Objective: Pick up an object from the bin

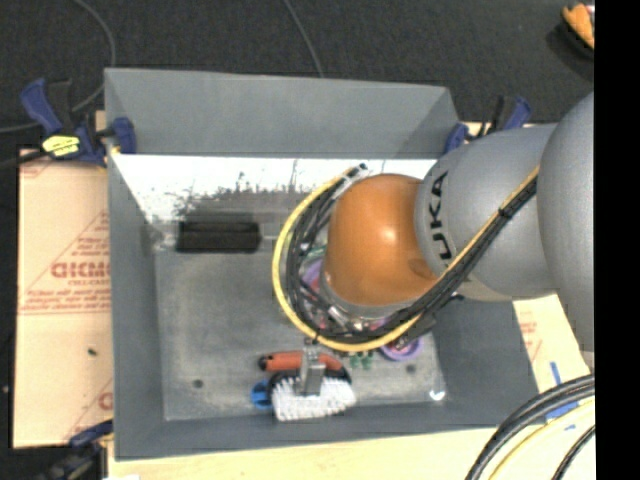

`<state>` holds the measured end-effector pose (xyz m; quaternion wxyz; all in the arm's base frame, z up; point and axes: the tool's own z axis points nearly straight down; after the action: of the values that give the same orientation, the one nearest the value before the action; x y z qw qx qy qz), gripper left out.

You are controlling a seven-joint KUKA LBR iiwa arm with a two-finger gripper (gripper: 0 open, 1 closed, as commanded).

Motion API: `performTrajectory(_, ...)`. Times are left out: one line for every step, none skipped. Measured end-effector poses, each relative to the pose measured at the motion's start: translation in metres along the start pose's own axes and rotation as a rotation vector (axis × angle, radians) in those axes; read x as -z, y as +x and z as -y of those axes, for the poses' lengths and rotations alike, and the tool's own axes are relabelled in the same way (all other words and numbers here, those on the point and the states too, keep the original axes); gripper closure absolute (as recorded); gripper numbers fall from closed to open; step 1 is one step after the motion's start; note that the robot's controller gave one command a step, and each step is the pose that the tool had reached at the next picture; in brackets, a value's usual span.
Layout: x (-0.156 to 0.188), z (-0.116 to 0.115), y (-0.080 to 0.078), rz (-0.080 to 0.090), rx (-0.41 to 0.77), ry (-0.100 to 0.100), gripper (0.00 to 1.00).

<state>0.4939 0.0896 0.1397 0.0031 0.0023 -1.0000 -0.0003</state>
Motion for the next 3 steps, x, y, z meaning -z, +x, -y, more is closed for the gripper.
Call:
performTrajectory(0.004,0.0,-0.002,0.008,-0.005,-0.001,0.0)
performTrajectory(0.004,0.046,-0.015,0.004,-0.054,0.0,0.0)
performTrajectory(-0.033,0.044,0.022,0.008,0.092,0.0,0.0)
